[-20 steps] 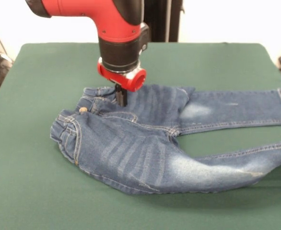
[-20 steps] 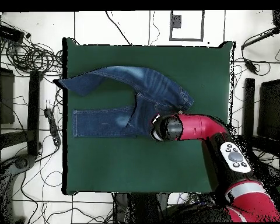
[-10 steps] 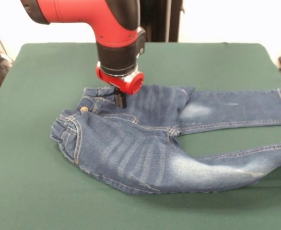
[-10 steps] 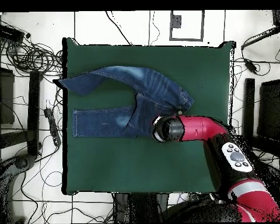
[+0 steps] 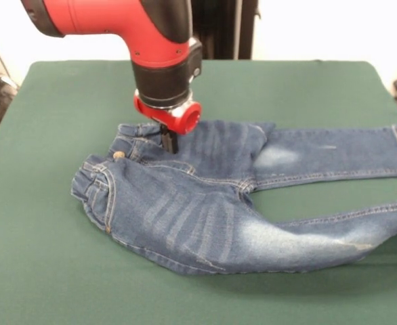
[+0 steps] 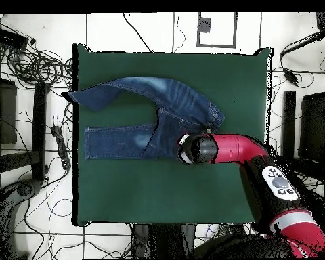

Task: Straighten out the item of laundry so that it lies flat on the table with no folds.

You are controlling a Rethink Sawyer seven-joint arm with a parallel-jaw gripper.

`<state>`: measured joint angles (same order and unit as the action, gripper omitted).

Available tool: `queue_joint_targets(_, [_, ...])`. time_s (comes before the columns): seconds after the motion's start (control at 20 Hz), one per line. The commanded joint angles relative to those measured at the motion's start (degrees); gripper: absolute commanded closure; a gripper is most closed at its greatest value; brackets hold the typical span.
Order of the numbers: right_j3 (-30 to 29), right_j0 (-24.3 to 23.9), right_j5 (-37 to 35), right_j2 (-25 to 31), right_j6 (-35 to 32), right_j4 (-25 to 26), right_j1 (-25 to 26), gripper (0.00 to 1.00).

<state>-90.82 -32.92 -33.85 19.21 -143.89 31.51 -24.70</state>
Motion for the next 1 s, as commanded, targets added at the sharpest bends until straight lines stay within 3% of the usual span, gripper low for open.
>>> queue_joint_targets(0.05, [-2.1, -3.4, -6.7, 8.5, 25.1, 4.0, -0.3, 1.00])
queue_joint_targets(0.55, [-6.5, -9.8, -16.9, 12.5, 33.7, 3.3, -11.8, 1.00])
queue_joint_targets(1.0, [-8.6, -8.8, -16.4, 11.8, 31.1, 2.4, -14.5, 1.00])
